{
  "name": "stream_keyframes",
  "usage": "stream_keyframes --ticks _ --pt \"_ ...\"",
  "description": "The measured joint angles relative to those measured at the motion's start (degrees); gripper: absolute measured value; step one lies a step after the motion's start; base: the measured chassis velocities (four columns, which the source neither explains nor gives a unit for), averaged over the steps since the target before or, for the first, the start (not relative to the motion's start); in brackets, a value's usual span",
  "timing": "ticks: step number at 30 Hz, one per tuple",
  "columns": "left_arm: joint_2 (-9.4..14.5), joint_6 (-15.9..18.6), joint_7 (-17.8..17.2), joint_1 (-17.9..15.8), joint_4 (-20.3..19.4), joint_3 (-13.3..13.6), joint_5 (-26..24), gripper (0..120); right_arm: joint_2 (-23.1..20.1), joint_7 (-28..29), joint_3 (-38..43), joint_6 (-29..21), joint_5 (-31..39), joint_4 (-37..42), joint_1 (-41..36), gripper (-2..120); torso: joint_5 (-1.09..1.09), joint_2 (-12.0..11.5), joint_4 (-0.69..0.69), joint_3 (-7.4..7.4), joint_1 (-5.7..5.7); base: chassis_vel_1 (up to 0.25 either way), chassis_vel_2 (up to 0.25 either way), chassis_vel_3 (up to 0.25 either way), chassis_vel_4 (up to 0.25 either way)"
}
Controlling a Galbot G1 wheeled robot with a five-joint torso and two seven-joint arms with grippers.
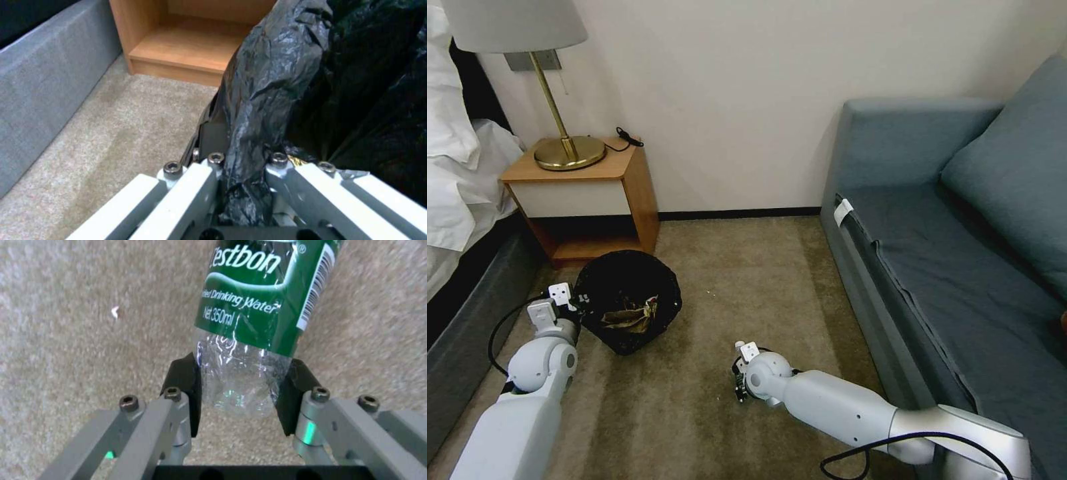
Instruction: Pick up the trash bin, then pick up the garbage on the floor and place it into the trash bin.
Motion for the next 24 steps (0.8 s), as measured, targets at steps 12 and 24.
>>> stream_keyframes --ticks 12,24 --pt "0.0 0.25 -0.09 0.0 -0.75 0.02 -0.1 2 1.01 -3.68 7.26 -0.01 -5.06 -2.23 8.95 30 0.0 0.0 -0.01 0.0 0.0 0.0 0.0 0.0 0.0" --pt "-0.79 0.44 -0.17 0.79 -2.32 0.11 0.02 2 4.45 -9.18 15.04 -0.01 -12.53 -3.13 21.53 30 0.0 0.0 0.0 0.0 0.0 0.0 0.0 0.0 0.0"
